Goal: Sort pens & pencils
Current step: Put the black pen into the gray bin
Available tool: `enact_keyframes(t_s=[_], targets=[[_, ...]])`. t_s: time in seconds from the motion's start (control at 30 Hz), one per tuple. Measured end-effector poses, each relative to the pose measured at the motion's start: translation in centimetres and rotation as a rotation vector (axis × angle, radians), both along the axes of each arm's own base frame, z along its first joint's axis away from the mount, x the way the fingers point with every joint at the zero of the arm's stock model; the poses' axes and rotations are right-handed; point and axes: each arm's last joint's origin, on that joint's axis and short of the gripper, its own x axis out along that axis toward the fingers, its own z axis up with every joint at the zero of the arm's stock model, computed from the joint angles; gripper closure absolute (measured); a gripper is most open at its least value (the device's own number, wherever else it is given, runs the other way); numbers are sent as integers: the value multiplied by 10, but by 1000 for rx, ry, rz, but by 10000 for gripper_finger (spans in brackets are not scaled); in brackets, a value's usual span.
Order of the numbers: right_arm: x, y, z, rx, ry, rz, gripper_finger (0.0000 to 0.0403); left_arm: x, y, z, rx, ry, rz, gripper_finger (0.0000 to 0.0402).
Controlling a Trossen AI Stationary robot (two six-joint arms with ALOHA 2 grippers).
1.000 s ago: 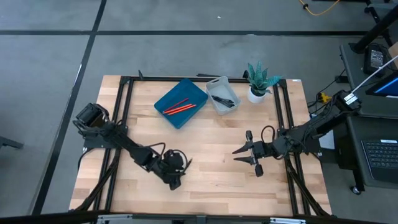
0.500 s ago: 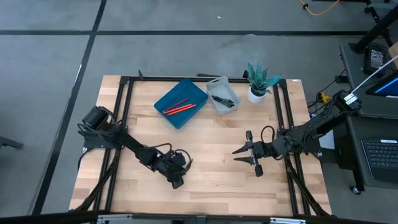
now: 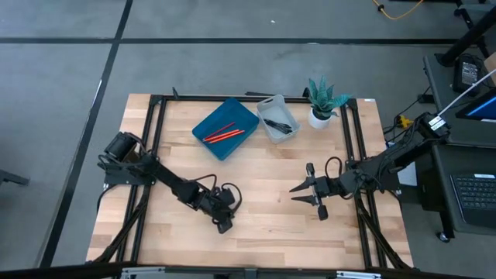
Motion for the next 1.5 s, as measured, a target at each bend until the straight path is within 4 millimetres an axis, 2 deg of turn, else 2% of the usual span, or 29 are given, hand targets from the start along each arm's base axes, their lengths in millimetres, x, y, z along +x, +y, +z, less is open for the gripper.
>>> enact_keyframes(t_s=[0.47,0.87,1.2,1.5], targets=[[0,0,0,-17,-4,3,288,13,6,1,-80,76,-2,287],[0,0,0,-16,-6,4,288,16,14,0,-134,123,-4,289],[0,0,0,-12,-6,13,288,18,11,-3,-201,136,-31,334],[0,0,0,-8,-5,13,288,18,11,-3,-177,124,-69,383]])
